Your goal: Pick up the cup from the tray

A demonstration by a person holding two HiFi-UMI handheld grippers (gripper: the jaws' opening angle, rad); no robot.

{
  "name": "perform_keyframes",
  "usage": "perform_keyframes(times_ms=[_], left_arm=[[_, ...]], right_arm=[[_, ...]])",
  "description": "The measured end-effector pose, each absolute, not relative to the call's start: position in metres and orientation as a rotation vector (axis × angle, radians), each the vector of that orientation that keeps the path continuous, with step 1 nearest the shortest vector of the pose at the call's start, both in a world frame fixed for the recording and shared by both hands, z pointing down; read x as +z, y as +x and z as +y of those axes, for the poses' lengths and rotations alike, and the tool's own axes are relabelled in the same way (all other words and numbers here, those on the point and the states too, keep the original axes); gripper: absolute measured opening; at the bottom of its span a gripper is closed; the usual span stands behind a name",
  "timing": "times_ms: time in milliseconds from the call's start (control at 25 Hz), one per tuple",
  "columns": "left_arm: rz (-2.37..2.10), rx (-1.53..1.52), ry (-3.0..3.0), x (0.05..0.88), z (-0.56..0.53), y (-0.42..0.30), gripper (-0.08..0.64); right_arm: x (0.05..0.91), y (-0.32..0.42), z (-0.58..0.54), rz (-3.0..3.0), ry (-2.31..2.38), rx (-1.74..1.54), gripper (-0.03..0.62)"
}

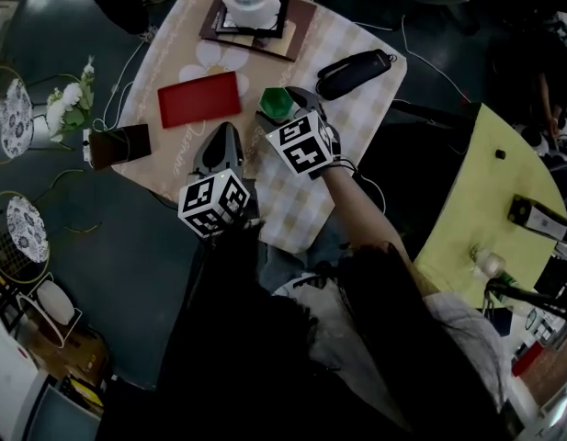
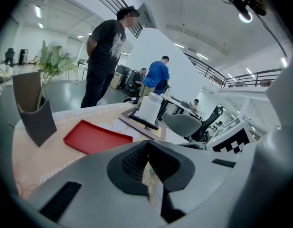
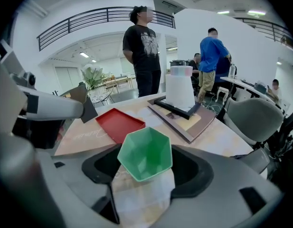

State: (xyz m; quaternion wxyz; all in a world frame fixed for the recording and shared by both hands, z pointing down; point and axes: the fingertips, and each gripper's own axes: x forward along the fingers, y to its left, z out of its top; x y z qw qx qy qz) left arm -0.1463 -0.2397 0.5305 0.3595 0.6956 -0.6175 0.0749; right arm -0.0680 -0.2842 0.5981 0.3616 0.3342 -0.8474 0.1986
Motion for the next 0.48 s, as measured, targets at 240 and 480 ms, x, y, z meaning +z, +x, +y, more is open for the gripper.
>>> perform_keyframes(times_ms=[240, 480], left_arm=[[-1.575, 0.186, 1.802, 0.529, -0.238, -0.143, 0.009], [-1.585, 0.163, 1.825, 0.515, -0.237, -0.143, 0.009]], right_arm=[[0.594, -0.072, -0.283, -2.219, 0.843, 0.537, 0.325], [0.569, -0.067, -0.286, -2.233, 0.904, 0.472, 0.333]])
